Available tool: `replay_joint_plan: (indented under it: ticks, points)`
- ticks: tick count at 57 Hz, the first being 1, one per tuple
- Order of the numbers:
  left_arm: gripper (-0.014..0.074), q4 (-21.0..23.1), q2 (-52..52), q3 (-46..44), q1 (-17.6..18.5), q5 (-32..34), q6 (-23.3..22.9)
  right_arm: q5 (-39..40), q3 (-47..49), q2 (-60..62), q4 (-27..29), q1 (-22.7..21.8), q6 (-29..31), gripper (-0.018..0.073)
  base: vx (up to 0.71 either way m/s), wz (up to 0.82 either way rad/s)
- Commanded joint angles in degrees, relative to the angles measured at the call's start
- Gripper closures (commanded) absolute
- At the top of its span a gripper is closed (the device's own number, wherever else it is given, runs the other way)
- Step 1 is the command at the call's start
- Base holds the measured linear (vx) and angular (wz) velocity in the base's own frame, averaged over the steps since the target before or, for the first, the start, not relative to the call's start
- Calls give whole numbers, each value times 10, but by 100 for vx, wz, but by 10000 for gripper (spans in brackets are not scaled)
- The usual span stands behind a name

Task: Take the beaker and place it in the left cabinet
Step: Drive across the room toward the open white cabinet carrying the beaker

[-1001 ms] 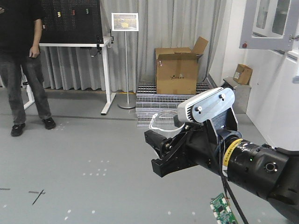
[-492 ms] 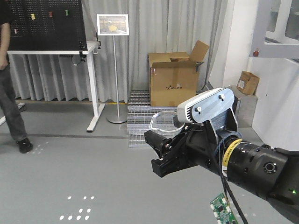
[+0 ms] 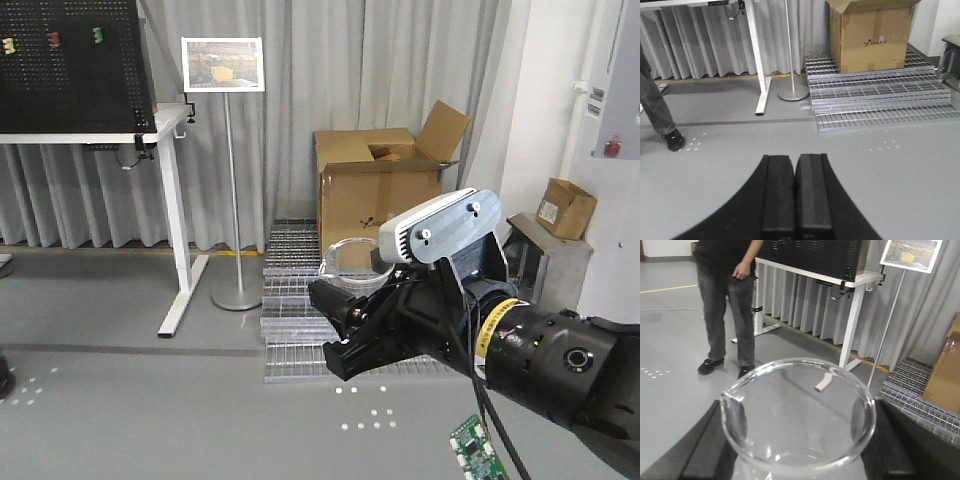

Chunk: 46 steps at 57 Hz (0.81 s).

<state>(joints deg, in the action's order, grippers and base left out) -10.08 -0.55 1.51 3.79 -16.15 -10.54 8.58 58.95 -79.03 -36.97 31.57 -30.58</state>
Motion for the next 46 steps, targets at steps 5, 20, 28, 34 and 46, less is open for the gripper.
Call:
replay_joint_plan:
  ticks: [5, 20, 28, 34, 46]
  points:
    - [593, 1, -10, -5, 4, 48, -2, 41, 19, 20, 2, -2, 2, 565, 67, -4]
    - [593, 1, -10, -5, 4, 48, -2, 41, 19, 20, 2, -2, 2, 565, 64, -9]
    - [593, 1, -10, -5, 4, 48, -2, 41, 19, 20, 2, -2, 2, 565, 61, -9]
    - [593, 1, -10, -5, 4, 48, -2, 41, 19, 20, 2, -2, 2, 565, 58, -7]
    - [593, 1, -10, -5, 4, 48, -2, 41, 19, 20, 2, -2, 2, 565, 55, -4]
